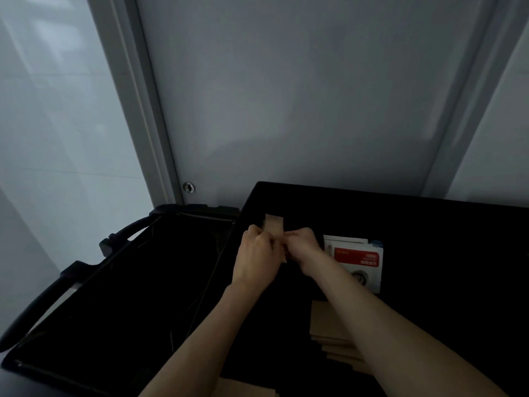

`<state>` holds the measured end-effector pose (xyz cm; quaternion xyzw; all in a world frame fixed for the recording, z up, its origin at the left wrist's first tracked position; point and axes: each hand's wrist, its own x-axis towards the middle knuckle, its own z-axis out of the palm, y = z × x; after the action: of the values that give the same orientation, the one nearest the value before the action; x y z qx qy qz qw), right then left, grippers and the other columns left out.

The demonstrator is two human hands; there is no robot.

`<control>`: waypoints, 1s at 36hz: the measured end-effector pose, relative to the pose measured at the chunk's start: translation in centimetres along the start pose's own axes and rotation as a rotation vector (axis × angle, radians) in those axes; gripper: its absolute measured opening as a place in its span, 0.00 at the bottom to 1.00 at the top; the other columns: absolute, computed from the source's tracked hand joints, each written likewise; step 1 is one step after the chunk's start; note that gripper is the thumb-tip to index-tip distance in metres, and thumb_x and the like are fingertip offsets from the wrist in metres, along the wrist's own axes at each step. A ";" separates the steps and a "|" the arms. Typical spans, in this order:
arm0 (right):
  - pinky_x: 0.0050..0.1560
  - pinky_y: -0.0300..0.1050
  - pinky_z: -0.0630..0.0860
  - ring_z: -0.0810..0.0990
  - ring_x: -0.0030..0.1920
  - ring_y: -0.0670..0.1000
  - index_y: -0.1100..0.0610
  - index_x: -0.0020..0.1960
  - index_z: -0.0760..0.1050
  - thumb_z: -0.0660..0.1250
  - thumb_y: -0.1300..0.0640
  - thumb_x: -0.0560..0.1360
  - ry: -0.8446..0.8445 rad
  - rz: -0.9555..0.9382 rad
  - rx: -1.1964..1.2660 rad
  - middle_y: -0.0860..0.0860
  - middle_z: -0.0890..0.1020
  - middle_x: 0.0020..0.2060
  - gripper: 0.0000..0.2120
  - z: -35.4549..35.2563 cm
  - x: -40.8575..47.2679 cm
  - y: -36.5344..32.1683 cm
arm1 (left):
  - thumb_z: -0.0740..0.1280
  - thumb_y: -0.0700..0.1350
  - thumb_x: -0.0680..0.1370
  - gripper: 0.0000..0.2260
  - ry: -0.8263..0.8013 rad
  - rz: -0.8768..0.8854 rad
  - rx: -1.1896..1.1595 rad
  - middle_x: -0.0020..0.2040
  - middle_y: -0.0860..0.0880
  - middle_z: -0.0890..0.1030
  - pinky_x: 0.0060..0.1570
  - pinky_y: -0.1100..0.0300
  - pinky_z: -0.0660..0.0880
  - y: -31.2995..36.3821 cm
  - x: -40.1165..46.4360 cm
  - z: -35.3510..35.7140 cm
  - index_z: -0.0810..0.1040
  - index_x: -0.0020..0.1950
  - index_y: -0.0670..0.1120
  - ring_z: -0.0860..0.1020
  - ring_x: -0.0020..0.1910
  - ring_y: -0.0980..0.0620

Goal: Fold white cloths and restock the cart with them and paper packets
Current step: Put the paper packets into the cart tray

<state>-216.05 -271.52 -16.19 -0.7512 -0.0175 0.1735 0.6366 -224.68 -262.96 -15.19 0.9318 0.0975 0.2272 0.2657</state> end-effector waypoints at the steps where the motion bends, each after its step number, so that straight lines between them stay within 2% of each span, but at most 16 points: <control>1: 0.46 0.49 0.81 0.84 0.46 0.57 0.64 0.49 0.83 0.68 0.64 0.76 0.009 0.014 -0.006 0.60 0.85 0.45 0.06 0.3 0.5 0.3 | 0.62 0.43 0.81 0.11 -0.027 -0.006 0.013 0.53 0.41 0.77 0.55 0.56 0.72 -0.2 0.2 0.3 0.82 0.47 0.39 0.74 0.54 0.45; 4: 0.41 0.42 0.78 0.83 0.48 0.56 0.64 0.53 0.81 0.69 0.65 0.75 0.018 0.052 -0.005 0.60 0.84 0.48 0.08 1.4 1.6 0.9 | 0.61 0.43 0.82 0.11 -0.077 -0.035 0.077 0.59 0.40 0.75 0.57 0.54 0.69 -0.9 0.5 1.0 0.79 0.57 0.39 0.72 0.60 0.43; 6: 0.41 0.42 0.77 0.83 0.49 0.56 0.63 0.56 0.79 0.71 0.63 0.75 0.009 0.068 -0.005 0.60 0.84 0.49 0.10 2.1 2.3 1.1 | 0.59 0.42 0.82 0.12 -0.114 -0.045 0.136 0.61 0.41 0.75 0.57 0.55 0.71 -1.5 0.6 1.4 0.78 0.60 0.39 0.72 0.60 0.44; 10: 0.35 0.37 0.76 0.81 0.43 0.49 0.56 0.45 0.76 0.72 0.59 0.75 -0.008 0.081 -0.107 0.53 0.82 0.42 0.05 2.7 3.1 1.2 | 0.58 0.36 0.80 0.12 -0.176 -0.048 0.221 0.59 0.41 0.76 0.56 0.57 0.74 -2.5 1.0 1.5 0.79 0.58 0.41 0.73 0.59 0.46; 12: 0.35 0.36 0.75 0.81 0.44 0.49 0.58 0.48 0.78 0.72 0.56 0.75 -0.015 0.067 -0.178 0.53 0.82 0.44 0.06 2.9 3.6 1.5 | 0.60 0.35 0.79 0.11 -0.209 -0.062 0.273 0.60 0.40 0.75 0.55 0.57 0.74 -2.5 1.1 1.8 0.78 0.58 0.40 0.72 0.60 0.45; 14: 0.31 0.34 0.73 0.80 0.43 0.48 0.57 0.48 0.76 0.70 0.54 0.76 -0.026 0.052 -0.231 0.52 0.81 0.44 0.07 2.9 3.8 1.7 | 0.60 0.35 0.79 0.11 -0.248 -0.070 0.335 0.61 0.39 0.74 0.55 0.55 0.74 -2.2 1.2 2.1 0.77 0.59 0.40 0.71 0.62 0.44; 17: 0.24 0.31 0.68 0.76 0.37 0.46 0.54 0.41 0.72 0.70 0.54 0.76 -0.014 0.020 -0.287 0.51 0.78 0.39 0.08 2.7 3.9 1.9 | 0.61 0.37 0.79 0.10 -0.286 -0.071 0.431 0.60 0.39 0.77 0.57 0.54 0.72 -1.8 1.4 2.6 0.77 0.58 0.40 0.70 0.62 0.43; 21: 0.25 0.34 0.67 0.75 0.35 0.47 0.54 0.39 0.71 0.67 0.56 0.77 0.022 0.018 -0.317 0.51 0.76 0.37 0.09 2.4 4.3 2.2 | 0.61 0.37 0.80 0.11 -0.317 -0.065 0.518 0.62 0.39 0.75 0.57 0.54 0.72 -1.5 2.5 2.8 0.77 0.60 0.40 0.68 0.65 0.42; 24: 0.21 0.32 0.66 0.72 0.32 0.46 0.54 0.35 0.69 0.64 0.58 0.79 -0.005 0.009 -0.343 0.50 0.75 0.34 0.13 2.5 4.7 2.6 | 0.61 0.37 0.80 0.13 -0.337 -0.070 0.553 0.65 0.39 0.71 0.56 0.54 0.74 -1.4 3.1 3.0 0.74 0.64 0.40 0.69 0.65 0.42; 28: 0.30 0.36 0.69 0.74 0.35 0.46 0.56 0.37 0.71 0.63 0.59 0.79 -0.059 0.013 -0.413 0.51 0.76 0.36 0.12 2.8 5.0 2.7 | 0.60 0.37 0.81 0.15 -0.371 -0.124 0.510 0.66 0.39 0.69 0.51 0.53 0.77 -1.8 3.6 3.5 0.71 0.68 0.40 0.75 0.61 0.43; 30: 0.29 0.37 0.67 0.73 0.34 0.46 0.56 0.35 0.70 0.62 0.59 0.79 -0.079 -0.002 -0.446 0.50 0.75 0.35 0.14 2.9 5.2 2.7 | 0.59 0.37 0.82 0.14 -0.372 -0.166 0.458 0.64 0.39 0.72 0.49 0.53 0.77 -2.1 3.9 3.6 0.71 0.68 0.40 0.79 0.57 0.43; 33: 0.28 0.37 0.67 0.72 0.32 0.46 0.56 0.33 0.70 0.62 0.59 0.80 -0.092 -0.017 -0.468 0.50 0.75 0.33 0.16 3.0 5.3 2.9 | 0.56 0.38 0.82 0.15 -0.365 -0.216 0.431 0.63 0.39 0.75 0.50 0.51 0.77 -2.4 4.1 3.7 0.69 0.69 0.40 0.79 0.58 0.42; 34: 0.30 0.38 0.69 0.74 0.33 0.47 0.58 0.36 0.73 0.62 0.58 0.80 -0.094 -0.019 -0.471 0.51 0.76 0.34 0.14 3.1 5.3 2.9 | 0.56 0.38 0.82 0.15 -0.360 -0.230 0.429 0.63 0.39 0.75 0.51 0.51 0.77 -2.4 4.1 3.8 0.68 0.69 0.40 0.79 0.59 0.42; 36: 0.40 0.42 0.76 0.80 0.43 0.52 0.62 0.48 0.79 0.62 0.55 0.81 -0.098 -0.025 -0.455 0.54 0.81 0.44 0.12 3.1 5.4 2.9 | 0.56 0.37 0.82 0.14 -0.354 -0.243 0.431 0.62 0.39 0.77 0.48 0.51 0.77 -2.5 4.0 4.0 0.70 0.68 0.40 0.80 0.58 0.43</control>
<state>-212.43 -267.74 -20.66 -0.8658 -0.0963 0.1934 0.4514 -219.41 -261.44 -18.04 0.9734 0.2062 0.0018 0.0997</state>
